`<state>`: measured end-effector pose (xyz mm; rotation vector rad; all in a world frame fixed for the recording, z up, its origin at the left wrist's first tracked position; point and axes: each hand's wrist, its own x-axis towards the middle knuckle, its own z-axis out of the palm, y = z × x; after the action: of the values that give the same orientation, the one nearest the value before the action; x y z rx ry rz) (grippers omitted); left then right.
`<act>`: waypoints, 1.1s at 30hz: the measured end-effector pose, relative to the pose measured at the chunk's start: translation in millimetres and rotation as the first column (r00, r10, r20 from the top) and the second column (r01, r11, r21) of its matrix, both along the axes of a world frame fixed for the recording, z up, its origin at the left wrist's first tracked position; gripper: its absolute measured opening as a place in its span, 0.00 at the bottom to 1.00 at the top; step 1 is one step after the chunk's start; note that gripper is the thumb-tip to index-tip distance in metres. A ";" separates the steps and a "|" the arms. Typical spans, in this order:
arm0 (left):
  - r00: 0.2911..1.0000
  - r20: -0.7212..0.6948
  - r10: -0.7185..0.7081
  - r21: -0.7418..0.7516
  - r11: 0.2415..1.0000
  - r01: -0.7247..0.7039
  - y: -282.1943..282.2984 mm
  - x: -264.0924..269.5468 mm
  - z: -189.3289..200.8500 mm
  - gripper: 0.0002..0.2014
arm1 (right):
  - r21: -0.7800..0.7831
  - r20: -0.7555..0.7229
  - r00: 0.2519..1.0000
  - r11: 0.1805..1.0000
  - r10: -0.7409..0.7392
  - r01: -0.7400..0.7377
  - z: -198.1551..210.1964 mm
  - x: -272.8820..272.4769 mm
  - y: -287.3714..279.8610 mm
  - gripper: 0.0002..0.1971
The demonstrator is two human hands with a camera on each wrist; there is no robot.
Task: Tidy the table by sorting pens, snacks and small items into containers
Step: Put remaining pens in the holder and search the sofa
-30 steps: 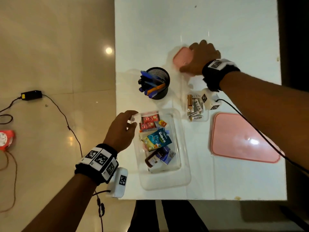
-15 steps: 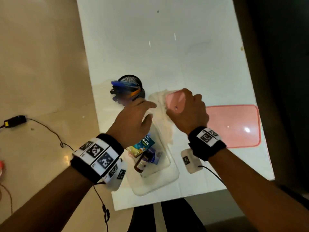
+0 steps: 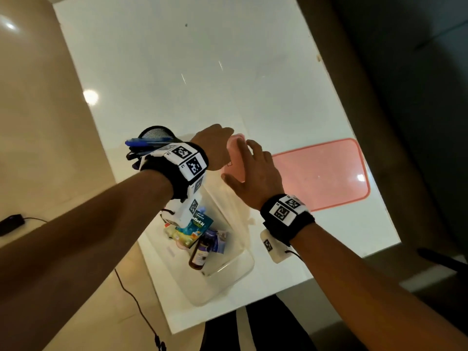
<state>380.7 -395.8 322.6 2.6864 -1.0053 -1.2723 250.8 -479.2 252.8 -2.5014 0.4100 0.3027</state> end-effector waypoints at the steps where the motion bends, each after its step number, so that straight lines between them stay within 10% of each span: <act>1: 1.000 -0.003 0.006 0.007 1.000 -0.006 0.0 0.2 -2.7 0.22 | 0.005 0.012 0.999 0.999 0.035 -0.035 -3.1 -5.2 0.1 0.46; 12: 0.964 0.038 0.264 -0.073 0.963 -0.261 12.4 6.0 -20.9 0.26 | 0.017 -0.017 0.994 0.994 0.112 -0.111 -13.7 -19.6 8.7 0.48; 33: 0.942 -0.004 0.336 -0.054 0.940 -0.336 6.2 22.0 -31.7 0.21 | -0.099 -0.145 0.984 0.988 0.105 -0.120 -18.4 13.4 12.7 0.46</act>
<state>402.8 -389.5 290.9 2.6683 -0.5349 -1.1521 264.2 -466.6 234.5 -2.6228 0.3494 0.5152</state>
